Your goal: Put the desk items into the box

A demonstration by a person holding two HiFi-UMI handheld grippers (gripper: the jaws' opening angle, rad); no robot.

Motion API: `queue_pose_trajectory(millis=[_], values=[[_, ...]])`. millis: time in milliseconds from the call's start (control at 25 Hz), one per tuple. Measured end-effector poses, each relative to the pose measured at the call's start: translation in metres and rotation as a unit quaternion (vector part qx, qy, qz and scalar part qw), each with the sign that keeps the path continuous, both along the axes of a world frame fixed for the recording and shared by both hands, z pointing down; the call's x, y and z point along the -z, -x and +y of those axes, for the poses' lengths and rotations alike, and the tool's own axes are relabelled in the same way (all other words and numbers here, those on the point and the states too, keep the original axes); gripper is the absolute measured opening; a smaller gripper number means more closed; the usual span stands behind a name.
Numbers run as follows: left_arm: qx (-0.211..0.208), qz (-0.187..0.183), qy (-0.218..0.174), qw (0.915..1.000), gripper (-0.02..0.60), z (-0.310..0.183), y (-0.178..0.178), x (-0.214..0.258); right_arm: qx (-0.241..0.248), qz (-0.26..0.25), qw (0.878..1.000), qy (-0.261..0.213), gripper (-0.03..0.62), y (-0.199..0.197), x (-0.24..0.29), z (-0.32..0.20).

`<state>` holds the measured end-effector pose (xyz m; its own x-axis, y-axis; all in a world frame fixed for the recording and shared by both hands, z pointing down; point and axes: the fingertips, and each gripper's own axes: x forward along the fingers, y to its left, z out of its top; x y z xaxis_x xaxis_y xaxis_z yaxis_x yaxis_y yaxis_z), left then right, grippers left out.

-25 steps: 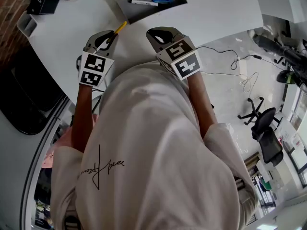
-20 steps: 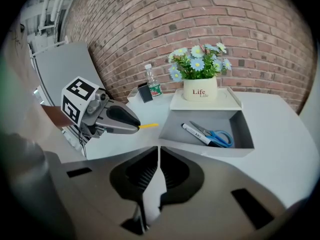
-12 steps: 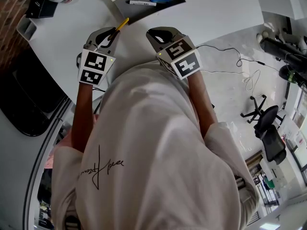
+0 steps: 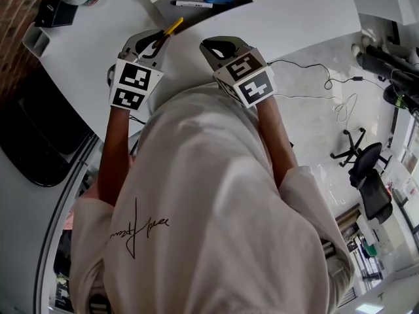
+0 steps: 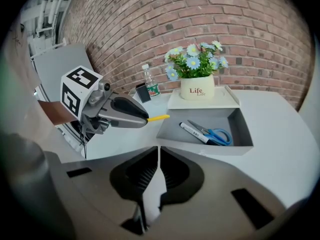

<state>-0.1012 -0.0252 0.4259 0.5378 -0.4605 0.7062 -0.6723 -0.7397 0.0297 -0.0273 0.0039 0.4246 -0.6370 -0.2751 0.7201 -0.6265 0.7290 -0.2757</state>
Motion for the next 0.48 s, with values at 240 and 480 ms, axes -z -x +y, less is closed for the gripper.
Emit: queue_pose_trajectory(millis=[240,480], values=[[-0.006,0.002,0.001,1.0,0.057,-0.009,-0.011,-0.002,-0.005,-0.003,1.0,0.004,0.035,-0.002,-0.003,0.0],[-0.015,-0.002,0.005,0.9999,0.057,-0.017,-0.017,-0.005,-0.009,-0.003,1.0,0.01,0.035,-0.006,-0.005,-0.001]])
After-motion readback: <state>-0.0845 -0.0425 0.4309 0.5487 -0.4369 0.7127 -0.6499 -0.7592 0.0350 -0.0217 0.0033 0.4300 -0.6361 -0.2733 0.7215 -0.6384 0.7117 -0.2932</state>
